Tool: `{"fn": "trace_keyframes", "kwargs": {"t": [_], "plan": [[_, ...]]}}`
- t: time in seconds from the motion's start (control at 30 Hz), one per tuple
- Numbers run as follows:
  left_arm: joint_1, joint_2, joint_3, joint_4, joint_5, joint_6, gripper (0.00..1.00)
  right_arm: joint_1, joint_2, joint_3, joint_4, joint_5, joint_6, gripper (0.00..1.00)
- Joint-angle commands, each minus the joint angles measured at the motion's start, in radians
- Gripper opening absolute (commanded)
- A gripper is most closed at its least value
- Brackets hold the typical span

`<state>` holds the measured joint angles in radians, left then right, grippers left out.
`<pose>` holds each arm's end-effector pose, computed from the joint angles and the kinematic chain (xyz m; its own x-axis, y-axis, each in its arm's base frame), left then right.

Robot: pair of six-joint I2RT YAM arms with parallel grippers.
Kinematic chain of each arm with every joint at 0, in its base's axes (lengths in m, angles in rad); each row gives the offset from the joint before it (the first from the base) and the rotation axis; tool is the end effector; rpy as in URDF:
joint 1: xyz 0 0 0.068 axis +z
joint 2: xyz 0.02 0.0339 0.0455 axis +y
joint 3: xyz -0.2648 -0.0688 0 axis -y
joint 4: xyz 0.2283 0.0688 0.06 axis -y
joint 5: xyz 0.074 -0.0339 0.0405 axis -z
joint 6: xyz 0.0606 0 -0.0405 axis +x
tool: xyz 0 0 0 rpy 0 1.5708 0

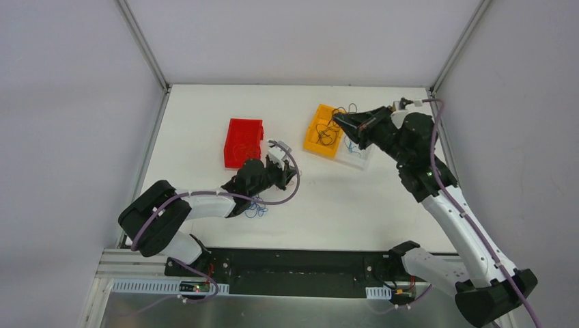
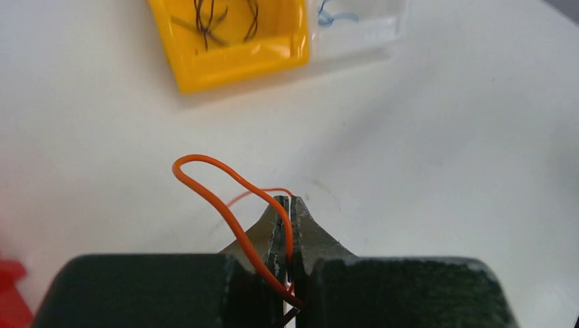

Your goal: Untangle the cables

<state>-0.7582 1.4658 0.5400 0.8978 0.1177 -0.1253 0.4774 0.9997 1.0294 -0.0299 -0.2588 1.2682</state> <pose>0.2213 -0.2194 0.2267 -0.1162 -0.0609 -0.9914 0.7595 0.6377 -0.1282 0.2024 0.1221 0.4030 -0.6410 0.7073 -0.2980 -0.1999 0.2209 0.9546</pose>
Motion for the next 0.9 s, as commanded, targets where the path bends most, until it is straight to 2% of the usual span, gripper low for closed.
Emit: {"fn": "trace_keyframes", "kwargs": {"t": [0.0, 0.13, 0.27, 0.4, 0.63, 0.87], "plan": [[0.003, -0.060, -0.070, -0.032, -0.050, -0.091, 0.00, -0.060, -0.039, 0.123, -0.136, -0.003, -0.145, 0.00], [0.005, -0.189, -0.045, -0.254, -0.111, -0.105, 0.00, -0.068, 0.032, 0.214, -0.270, -0.030, -0.279, 0.00], [0.045, -0.339, 0.070, -0.533, -0.224, -0.109, 0.00, -0.068, 0.135, 0.218, -0.280, -0.075, -0.339, 0.00], [0.164, -0.396, 0.171, -0.722, -0.166, -0.130, 0.00, -0.070, 0.252, 0.214, -0.232, -0.094, -0.363, 0.00], [0.287, -0.354, 0.286, -0.816, -0.128, -0.130, 0.00, -0.077, 0.493, 0.328, -0.231, -0.127, -0.426, 0.00], [0.361, -0.211, 0.413, -0.820, -0.072, -0.109, 0.00, -0.110, 0.685, 0.403, -0.224, -0.142, -0.448, 0.00]]}}
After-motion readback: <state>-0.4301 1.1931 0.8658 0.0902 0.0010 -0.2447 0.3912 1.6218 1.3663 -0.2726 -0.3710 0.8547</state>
